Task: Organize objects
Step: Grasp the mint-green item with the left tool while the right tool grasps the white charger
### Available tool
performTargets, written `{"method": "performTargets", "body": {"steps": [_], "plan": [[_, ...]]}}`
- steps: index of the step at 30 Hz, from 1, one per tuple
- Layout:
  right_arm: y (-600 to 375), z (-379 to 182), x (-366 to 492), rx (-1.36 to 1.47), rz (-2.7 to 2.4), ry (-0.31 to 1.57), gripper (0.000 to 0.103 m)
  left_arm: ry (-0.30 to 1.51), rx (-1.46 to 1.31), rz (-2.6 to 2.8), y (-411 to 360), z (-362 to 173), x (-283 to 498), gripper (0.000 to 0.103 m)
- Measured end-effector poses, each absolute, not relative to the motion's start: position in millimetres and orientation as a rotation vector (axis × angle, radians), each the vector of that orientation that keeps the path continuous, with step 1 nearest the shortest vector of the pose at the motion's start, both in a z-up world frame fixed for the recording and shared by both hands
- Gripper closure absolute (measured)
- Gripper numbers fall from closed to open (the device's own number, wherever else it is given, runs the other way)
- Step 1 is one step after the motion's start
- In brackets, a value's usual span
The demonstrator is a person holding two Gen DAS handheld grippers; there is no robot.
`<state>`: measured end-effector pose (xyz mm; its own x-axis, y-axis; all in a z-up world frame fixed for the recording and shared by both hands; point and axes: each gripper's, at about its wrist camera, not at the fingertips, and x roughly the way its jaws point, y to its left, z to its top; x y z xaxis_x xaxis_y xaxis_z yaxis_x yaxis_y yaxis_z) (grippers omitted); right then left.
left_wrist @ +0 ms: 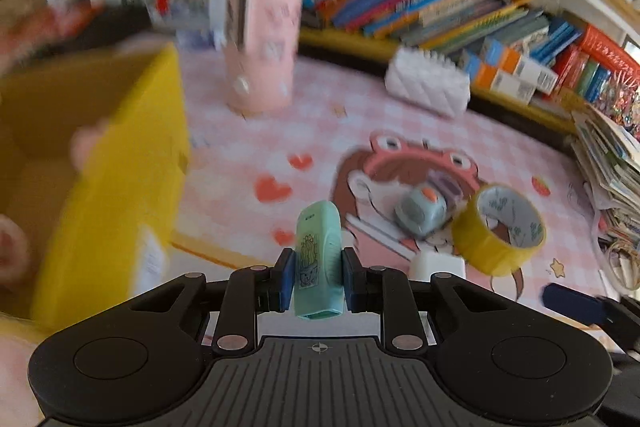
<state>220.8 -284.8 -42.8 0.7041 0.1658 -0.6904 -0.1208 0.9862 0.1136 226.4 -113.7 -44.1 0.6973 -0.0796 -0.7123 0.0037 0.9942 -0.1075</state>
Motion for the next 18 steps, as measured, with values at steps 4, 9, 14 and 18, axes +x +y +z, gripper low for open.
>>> {"method": "performTargets", "body": {"steps": [4, 9, 14, 18], "plan": [[-268.2, -50.7, 231.9, 0.034, 0.203, 0.782, 0.031, 0.716, -0.044, -0.027, -105.7, -20.5, 204.0, 0.08], [-247.8, -63.3, 248.4, -0.014, 0.224, 0.817, 0.031, 0.687, -0.045, -0.033, -95.5, -5.6, 187.3, 0.08], [-235.5, -78.7, 261.3, -0.049, 0.202, 0.885, 0.043, 0.681, -0.049, -0.038, -89.5, -1.3, 177.6, 0.08], [-236.5, -84.7, 262.3, -0.067, 0.183, 0.887, 0.055, 0.686, -0.061, -0.05, -86.0, -1.5, 168.5, 0.08]]}}
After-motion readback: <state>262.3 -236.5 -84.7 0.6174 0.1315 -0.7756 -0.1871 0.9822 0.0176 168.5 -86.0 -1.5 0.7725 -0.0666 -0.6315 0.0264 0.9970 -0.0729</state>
